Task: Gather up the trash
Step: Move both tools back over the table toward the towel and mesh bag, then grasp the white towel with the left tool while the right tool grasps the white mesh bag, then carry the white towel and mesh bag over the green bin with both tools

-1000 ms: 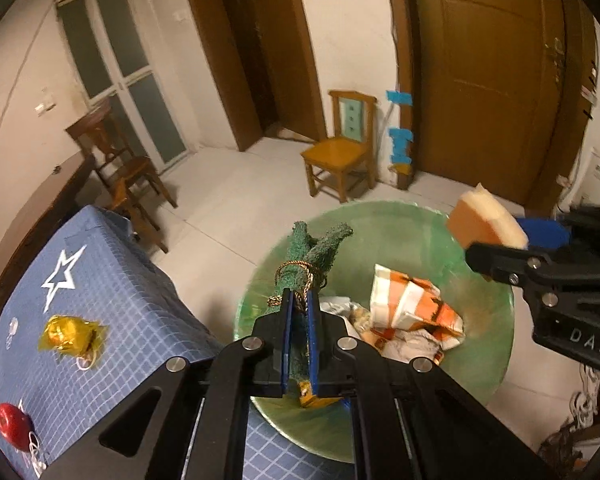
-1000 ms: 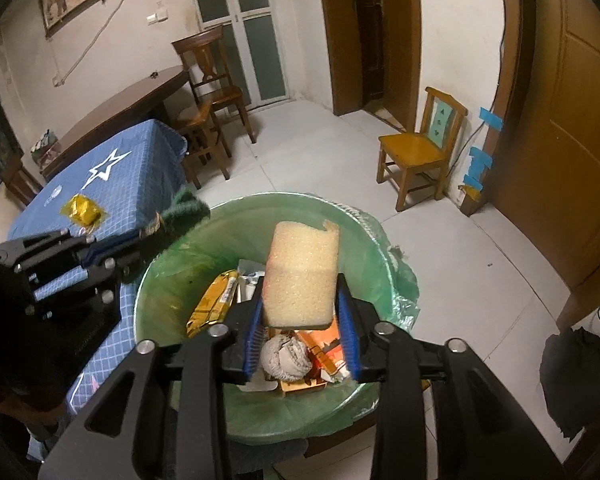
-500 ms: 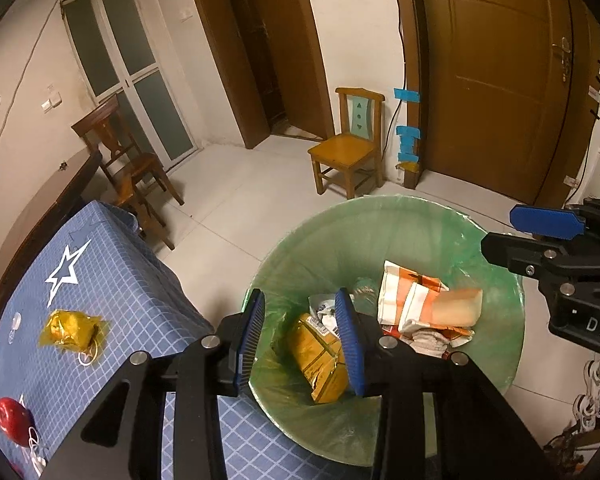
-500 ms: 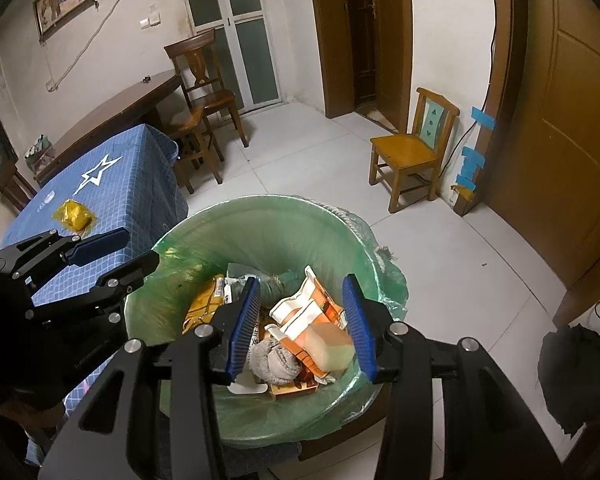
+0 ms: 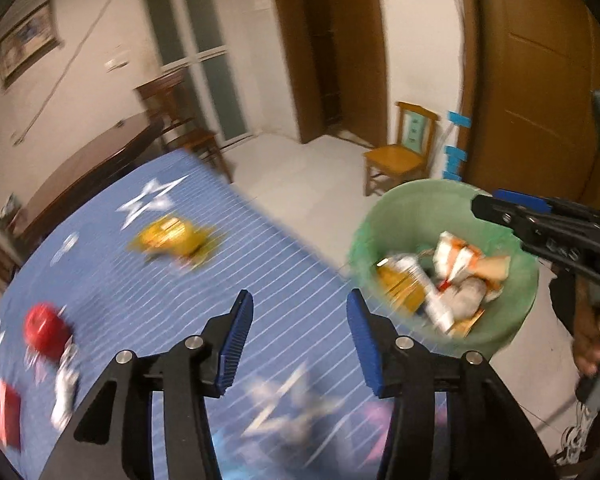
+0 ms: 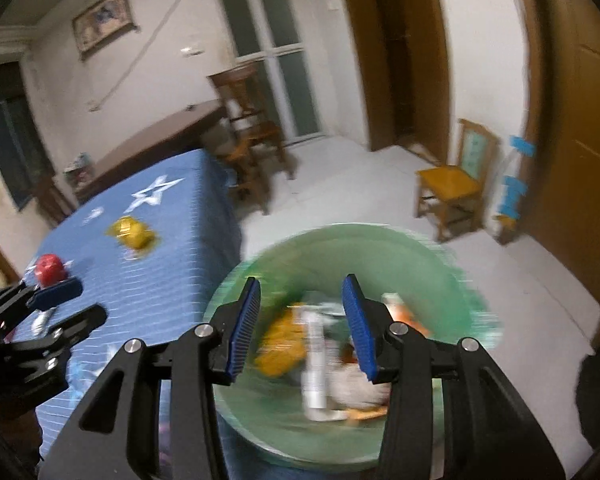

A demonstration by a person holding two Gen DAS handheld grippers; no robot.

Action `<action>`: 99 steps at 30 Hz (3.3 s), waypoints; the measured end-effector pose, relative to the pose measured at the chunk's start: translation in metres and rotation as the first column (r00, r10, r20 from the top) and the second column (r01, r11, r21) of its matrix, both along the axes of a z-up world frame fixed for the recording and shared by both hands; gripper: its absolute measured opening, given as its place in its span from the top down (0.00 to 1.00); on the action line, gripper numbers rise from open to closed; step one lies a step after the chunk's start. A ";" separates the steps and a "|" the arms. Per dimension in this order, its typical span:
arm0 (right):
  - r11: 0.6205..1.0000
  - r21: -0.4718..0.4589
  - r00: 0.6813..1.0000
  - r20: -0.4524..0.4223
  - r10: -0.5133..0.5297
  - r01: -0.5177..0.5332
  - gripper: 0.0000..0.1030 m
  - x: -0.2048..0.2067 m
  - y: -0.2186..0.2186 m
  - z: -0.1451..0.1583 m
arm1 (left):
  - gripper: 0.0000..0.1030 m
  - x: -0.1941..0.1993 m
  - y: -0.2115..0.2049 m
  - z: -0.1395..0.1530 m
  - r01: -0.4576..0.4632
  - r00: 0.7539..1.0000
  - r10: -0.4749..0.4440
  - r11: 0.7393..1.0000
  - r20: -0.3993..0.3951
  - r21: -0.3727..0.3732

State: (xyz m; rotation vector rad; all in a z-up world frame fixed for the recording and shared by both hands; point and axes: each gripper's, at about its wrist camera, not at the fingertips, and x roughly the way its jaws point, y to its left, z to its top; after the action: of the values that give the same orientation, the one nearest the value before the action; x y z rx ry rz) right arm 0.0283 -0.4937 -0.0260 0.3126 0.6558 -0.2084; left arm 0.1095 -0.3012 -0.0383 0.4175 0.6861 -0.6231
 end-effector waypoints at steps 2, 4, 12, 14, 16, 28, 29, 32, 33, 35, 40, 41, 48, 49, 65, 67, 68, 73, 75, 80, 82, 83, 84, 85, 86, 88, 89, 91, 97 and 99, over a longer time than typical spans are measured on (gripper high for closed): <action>0.997 0.012 0.997 -0.003 0.080 -0.080 0.60 0.018 0.028 -0.002 | 0.50 -0.002 0.040 0.003 -0.033 0.999 0.033 0.999 -0.004 -0.002; 0.988 0.013 0.988 -0.011 0.152 -0.152 0.60 0.033 0.056 -0.004 | 0.49 -0.005 0.085 0.007 -0.079 0.997 0.079 0.997 0.005 -0.007; 0.885 0.033 0.884 -0.049 0.465 -0.464 0.60 0.084 0.191 -0.010 | 0.43 -0.023 0.253 0.010 -0.264 0.964 0.261 0.959 -0.045 -0.102; 0.852 0.054 0.850 -0.065 0.523 -0.521 0.60 0.099 0.222 -0.011 | 0.41 -0.031 0.282 0.005 -0.266 0.964 0.262 0.958 -0.051 -0.107; 0.829 0.071 0.825 -0.085 0.559 -0.554 0.57 0.114 0.247 -0.013 | 0.41 -0.039 0.303 -0.009 -0.264 0.964 0.260 0.961 -0.055 -0.084; 0.796 0.176 0.753 -0.258 0.605 -0.579 0.34 0.187 0.369 -0.031 | 0.40 -0.021 0.306 -0.063 -0.305 0.948 0.299 0.952 -0.109 -0.038; 0.802 0.169 0.756 -0.271 0.596 -0.573 0.34 0.191 0.376 -0.033 | 0.40 -0.021 0.308 -0.064 -0.306 0.947 0.299 0.951 -0.116 -0.045; 0.828 0.102 0.772 -0.314 0.553 -0.551 0.34 0.199 0.394 -0.042 | 0.40 -0.019 0.312 -0.064 -0.311 0.944 0.299 0.948 -0.137 -0.073; 0.830 0.093 0.772 -0.322 0.548 -0.550 0.34 0.200 0.399 -0.045 | 0.40 -0.018 0.313 -0.065 -0.314 0.943 0.302 0.947 -0.141 -0.072; 0.832 0.078 0.778 -0.318 0.542 -0.549 0.34 0.201 0.405 -0.048 | 0.40 -0.017 0.311 -0.069 -0.320 0.939 0.310 0.946 -0.148 -0.049; 0.805 0.087 0.754 -0.303 0.582 -0.586 0.49 0.198 0.410 -0.049 | 0.54 -0.019 0.309 -0.072 -0.350 0.930 0.342 0.936 -0.133 -0.042; 0.793 0.114 0.742 -0.294 0.603 -0.599 0.53 0.198 0.407 -0.049 | 0.59 -0.018 0.312 -0.072 -0.358 0.927 0.348 0.932 -0.139 -0.054; 0.719 0.281 0.698 -0.187 0.691 -0.636 0.76 0.186 0.379 -0.049 | 0.65 -0.024 0.322 -0.069 -0.370 0.922 0.349 0.922 -0.171 -0.115; 0.716 0.282 0.699 -0.177 0.693 -0.639 0.79 0.183 0.375 -0.047 | 0.65 -0.024 0.323 -0.068 -0.373 0.919 0.349 0.919 -0.182 -0.125; 0.859 0.053 0.857 -0.061 0.511 -0.508 0.80 0.095 0.229 0.029 | 0.66 -0.026 0.245 0.007 -0.235 0.970 0.221 0.962 -0.104 -0.140; 0.894 0.032 0.892 -0.062 0.448 -0.447 0.80 0.079 0.196 0.039 | 0.66 -0.019 0.222 0.014 -0.194 0.979 0.184 0.973 -0.088 -0.126; 0.908 0.025 0.906 -0.066 0.419 -0.418 0.80 0.072 0.181 0.042 | 0.66 -0.016 0.203 0.020 -0.155 0.986 0.147 0.981 -0.075 -0.117; 0.972 -0.014 0.968 -0.092 0.233 -0.236 0.80 0.030 0.094 0.055 | 0.66 -0.013 0.110 0.042 0.012 0.999 -0.015 0.996 -0.037 -0.087; 0.984 -0.020 0.979 -0.110 0.172 -0.175 0.80 0.017 0.068 0.055 | 0.66 -0.014 0.070 0.049 0.077 0.996 -0.079 0.994 -0.031 -0.077; 0.998 -0.047 0.983 -0.180 0.027 -0.036 0.80 -0.011 0.006 0.050 | 0.66 -0.023 -0.034 0.058 0.210 0.977 -0.212 0.976 -0.040 -0.050; 0.999 -0.048 0.979 -0.204 -0.001 -0.009 0.80 -0.016 -0.007 0.045 | 0.66 -0.021 -0.068 0.057 0.239 0.969 -0.241 0.970 -0.053 -0.041; 0.999 -0.053 0.975 -0.220 -0.018 0.006 0.80 -0.018 -0.016 0.043 | 0.66 -0.020 -0.088 0.056 0.249 0.966 -0.250 0.968 -0.057 -0.033; 0.998 -0.055 0.972 -0.232 -0.026 0.014 0.80 -0.020 -0.023 0.041 | 0.66 -0.019 -0.104 0.054 0.255 0.964 -0.256 0.967 -0.073 -0.028; 0.998 -0.055 0.969 -0.243 -0.033 0.020 0.80 -0.020 -0.029 0.038 | 0.66 -0.019 -0.123 0.051 0.263 0.960 -0.264 0.965 -0.092 -0.024; 0.998 -0.055 0.966 -0.254 -0.040 0.027 0.80 -0.020 -0.032 0.036 | 0.66 -0.020 -0.134 0.047 0.265 0.960 -0.266 0.964 -0.092 -0.015; 0.998 -0.051 0.960 -0.275 -0.051 0.039 0.80 -0.020 -0.040 0.029 | 0.66 -0.022 -0.159 0.038 0.268 0.959 -0.266 0.963 -0.099 0.007; 0.998 -0.047 0.958 -0.283 -0.055 0.044 0.80 -0.022 -0.046 0.027 | 0.66 -0.022 -0.173 0.032 0.272 0.956 -0.268 0.962 -0.119 0.017; 0.998 -0.034 0.951 -0.302 -0.060 0.052 0.80 -0.021 -0.053 0.021 | 0.66 -0.024 -0.189 0.023 0.269 0.957 -0.262 0.962 -0.123 0.039; 0.999 -0.024 0.937 -0.344 -0.054 0.049 0.80 -0.020 -0.059 0.008 | 0.66 -0.023 -0.212 0.001 0.248 0.957 -0.232 0.966 -0.174 0.073; 0.999 -0.023 0.935 -0.352 -0.050 0.045 0.80 -0.018 -0.060 0.006 | 0.66 -0.019 -0.209 -0.004 0.239 0.956 -0.221 0.968 -0.192 0.074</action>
State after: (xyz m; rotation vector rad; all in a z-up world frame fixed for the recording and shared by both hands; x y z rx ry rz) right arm 0.0103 -0.5540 -0.0203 0.2796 1.0024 -0.3196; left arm 0.0902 -0.5101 -0.0422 0.5401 0.8522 -0.8590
